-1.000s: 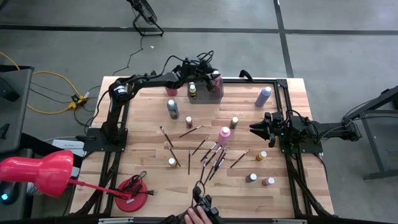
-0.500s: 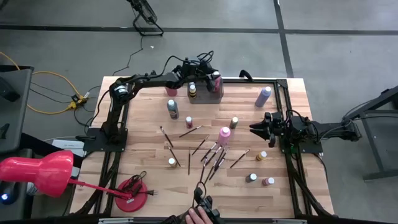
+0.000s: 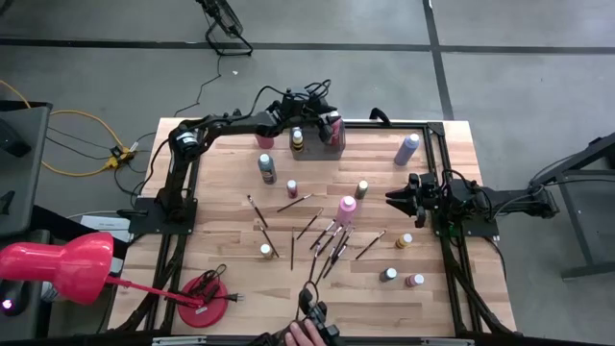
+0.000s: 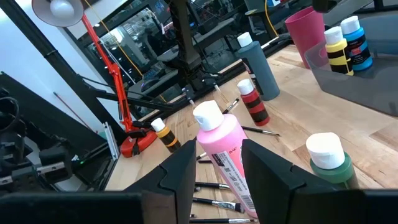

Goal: Pick & Place Paint Supplies
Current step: Put the big red paint bottle into the black bin, then put the small red paint bottle into the black bin

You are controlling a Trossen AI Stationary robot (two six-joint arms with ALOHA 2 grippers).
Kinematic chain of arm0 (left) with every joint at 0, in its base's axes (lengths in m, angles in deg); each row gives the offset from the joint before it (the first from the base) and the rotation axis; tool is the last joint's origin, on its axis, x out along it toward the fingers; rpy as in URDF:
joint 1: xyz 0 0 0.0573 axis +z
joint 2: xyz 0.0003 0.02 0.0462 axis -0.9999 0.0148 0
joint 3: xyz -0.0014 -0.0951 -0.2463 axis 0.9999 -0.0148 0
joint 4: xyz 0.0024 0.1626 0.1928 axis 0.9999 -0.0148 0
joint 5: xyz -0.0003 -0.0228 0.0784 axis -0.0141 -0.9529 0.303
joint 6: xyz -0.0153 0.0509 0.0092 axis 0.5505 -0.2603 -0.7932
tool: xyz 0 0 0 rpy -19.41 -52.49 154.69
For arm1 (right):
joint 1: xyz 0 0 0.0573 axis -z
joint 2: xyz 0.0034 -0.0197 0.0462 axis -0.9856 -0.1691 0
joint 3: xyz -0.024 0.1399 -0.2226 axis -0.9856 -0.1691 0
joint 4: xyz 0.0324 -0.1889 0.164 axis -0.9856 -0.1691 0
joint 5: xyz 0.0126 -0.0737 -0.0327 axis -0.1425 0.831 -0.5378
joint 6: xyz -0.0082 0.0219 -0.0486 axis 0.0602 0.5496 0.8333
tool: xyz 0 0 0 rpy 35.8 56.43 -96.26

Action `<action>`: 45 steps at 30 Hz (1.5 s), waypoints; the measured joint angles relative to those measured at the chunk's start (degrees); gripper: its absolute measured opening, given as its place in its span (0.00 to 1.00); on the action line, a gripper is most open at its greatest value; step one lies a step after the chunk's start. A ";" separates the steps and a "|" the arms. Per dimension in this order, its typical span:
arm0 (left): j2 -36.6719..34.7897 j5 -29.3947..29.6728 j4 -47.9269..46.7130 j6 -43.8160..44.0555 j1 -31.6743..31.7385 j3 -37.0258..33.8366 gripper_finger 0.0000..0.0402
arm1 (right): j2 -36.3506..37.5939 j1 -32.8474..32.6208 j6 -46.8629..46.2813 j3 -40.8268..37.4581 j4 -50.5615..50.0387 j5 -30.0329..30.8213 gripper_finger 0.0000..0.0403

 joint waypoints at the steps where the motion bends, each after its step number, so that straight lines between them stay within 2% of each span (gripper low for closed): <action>1: 0.00 0.00 0.27 -0.59 0.00 0.00 0.37 | 0.00 0.00 0.00 0.00 0.00 0.01 0.31; 6: -2.15 -0.26 -0.24 -2.79 0.00 0.00 0.38 | -0.01 0.00 -0.01 0.00 0.01 0.01 0.31; 10: -6.10 -2.15 -8.48 -8.05 -0.03 0.00 0.38 | -0.01 -0.01 0.00 0.00 0.00 0.00 0.31; 18: -16.29 -13.23 -37.73 -27.78 -3.20 0.00 0.38 | -0.02 -0.02 0.00 -0.01 -0.01 -0.01 0.31; 25: -21.16 -12.39 -62.06 -41.49 -6.26 -0.09 0.39 | 0.00 0.00 -0.01 -0.01 -0.01 0.00 0.31; 28: -21.21 -12.46 -66.42 -42.58 -7.31 -0.09 0.45 | -0.02 -0.01 0.00 -0.01 0.00 0.01 0.31; 35: -20.02 -10.32 -71.02 -42.19 -9.21 -0.15 0.68 | 0.00 -0.01 0.00 0.00 0.01 0.01 0.31; 39: -18.58 -8.15 -71.72 -40.77 -11.15 -0.05 0.70 | 0.00 -0.02 0.00 0.00 0.01 0.01 0.31; 45: -16.24 -6.57 -71.86 -40.66 -13.53 -0.09 0.67 | -0.02 0.00 0.00 0.00 0.03 -0.01 0.31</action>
